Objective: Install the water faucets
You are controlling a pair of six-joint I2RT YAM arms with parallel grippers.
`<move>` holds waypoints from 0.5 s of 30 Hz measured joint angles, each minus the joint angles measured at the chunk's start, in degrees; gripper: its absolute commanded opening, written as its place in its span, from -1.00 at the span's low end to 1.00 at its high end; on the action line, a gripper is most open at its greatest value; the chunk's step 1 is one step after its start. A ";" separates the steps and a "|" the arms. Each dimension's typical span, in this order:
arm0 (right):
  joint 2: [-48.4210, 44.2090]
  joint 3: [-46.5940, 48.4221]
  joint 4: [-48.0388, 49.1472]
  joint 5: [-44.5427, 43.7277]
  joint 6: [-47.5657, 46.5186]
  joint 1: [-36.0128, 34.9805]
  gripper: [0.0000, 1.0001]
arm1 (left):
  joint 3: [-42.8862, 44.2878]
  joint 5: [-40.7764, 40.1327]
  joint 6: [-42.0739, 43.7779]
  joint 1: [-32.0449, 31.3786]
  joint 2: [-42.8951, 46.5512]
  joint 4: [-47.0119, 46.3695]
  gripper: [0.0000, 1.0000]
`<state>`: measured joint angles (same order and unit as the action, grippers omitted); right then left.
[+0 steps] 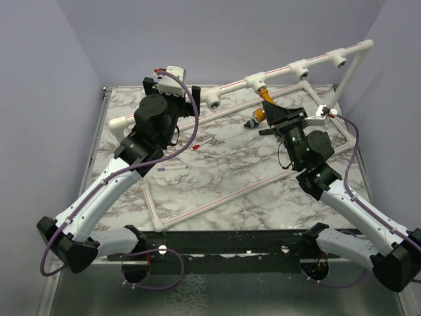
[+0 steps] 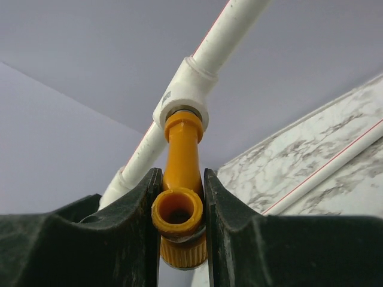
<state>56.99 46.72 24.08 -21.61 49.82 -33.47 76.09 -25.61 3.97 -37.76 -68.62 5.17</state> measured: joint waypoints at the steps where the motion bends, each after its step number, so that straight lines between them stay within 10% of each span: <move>1: 0.00 -0.02 -0.26 -0.31 3.04 -0.02 -0.99 | -0.04 0.00 0.02 -0.04 0.07 -0.02 0.97; 15: 0.00 0.52 -6.27 -2.29 35.93 -0.09 -0.99 | -0.09 -0.83 0.42 -0.63 0.15 0.09 0.97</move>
<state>56.99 47.24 17.80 -23.90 85.76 -33.56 76.01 -26.44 4.38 -38.39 -68.47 5.26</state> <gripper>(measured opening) 0.322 0.985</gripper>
